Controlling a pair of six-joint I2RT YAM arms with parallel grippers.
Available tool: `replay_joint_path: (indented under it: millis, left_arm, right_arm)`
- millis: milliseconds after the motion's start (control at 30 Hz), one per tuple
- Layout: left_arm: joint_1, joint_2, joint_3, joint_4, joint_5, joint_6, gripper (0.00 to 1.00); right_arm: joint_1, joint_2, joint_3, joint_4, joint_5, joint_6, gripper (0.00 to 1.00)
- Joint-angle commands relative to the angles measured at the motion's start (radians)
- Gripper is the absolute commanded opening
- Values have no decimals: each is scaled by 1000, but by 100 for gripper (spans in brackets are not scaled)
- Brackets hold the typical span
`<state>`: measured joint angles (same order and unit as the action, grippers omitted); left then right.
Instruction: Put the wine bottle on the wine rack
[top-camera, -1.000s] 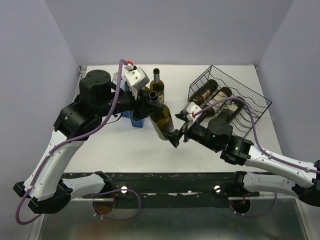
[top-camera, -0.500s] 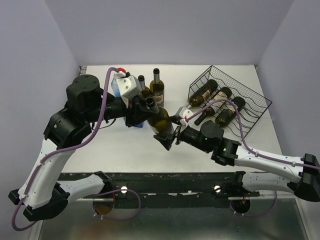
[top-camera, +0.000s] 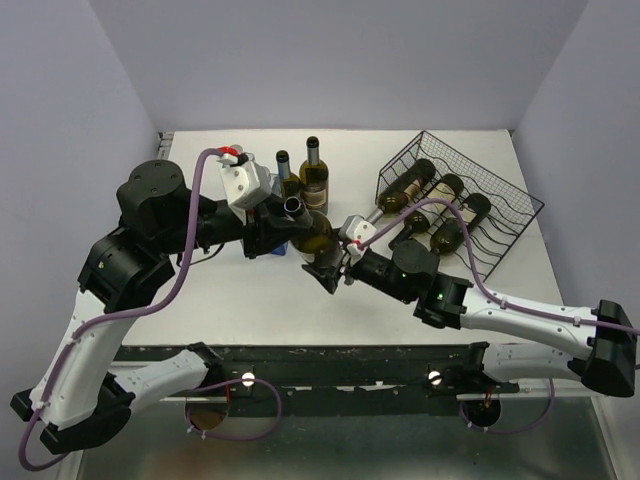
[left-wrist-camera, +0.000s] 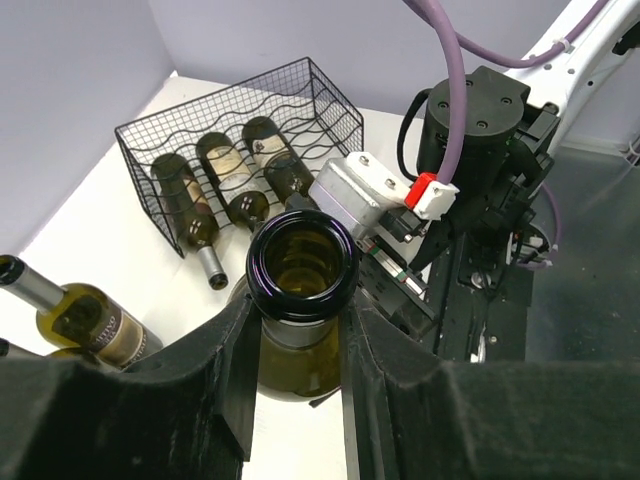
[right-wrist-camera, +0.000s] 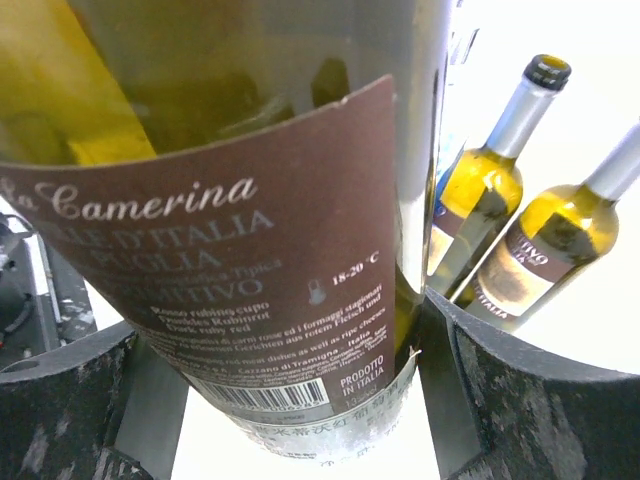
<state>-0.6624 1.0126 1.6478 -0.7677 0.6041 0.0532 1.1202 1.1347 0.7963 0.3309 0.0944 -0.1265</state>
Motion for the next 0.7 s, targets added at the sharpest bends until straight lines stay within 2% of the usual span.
replay_joint_path:
  millis: [0,33,67,100,133,200,367,667]
  left_arm:
    - [-6,-95,-42,143,62,-7,25]
    - [-6,-104,-54,151,56,-3,35]
    - [-6,-114,-71,162,49,-1,55]
    - [-6,-121,-88,172,39,0,70]
    - [-6,-127,-100,186,31,4,82]
    - [-6,-141,-131,214,2,10,99]
    - [-6,-149,-140,251,-104,-6,99]
    - [-6,-201,-97,275,-148,-47,99]
  right_arm:
    - [-13,-26,12,69,116,-102,1]
    - [-11,-35,8,82,116,-134,1]
    - [-11,-45,4,95,117,-160,1]
    - [-11,-53,3,108,123,-194,1]
    - [-13,-59,1,118,129,-226,1]
    - [-11,-72,-8,155,145,-301,1]
    - [-13,-82,-17,218,206,-490,1]
    - [-11,-102,-31,201,284,-801,1]
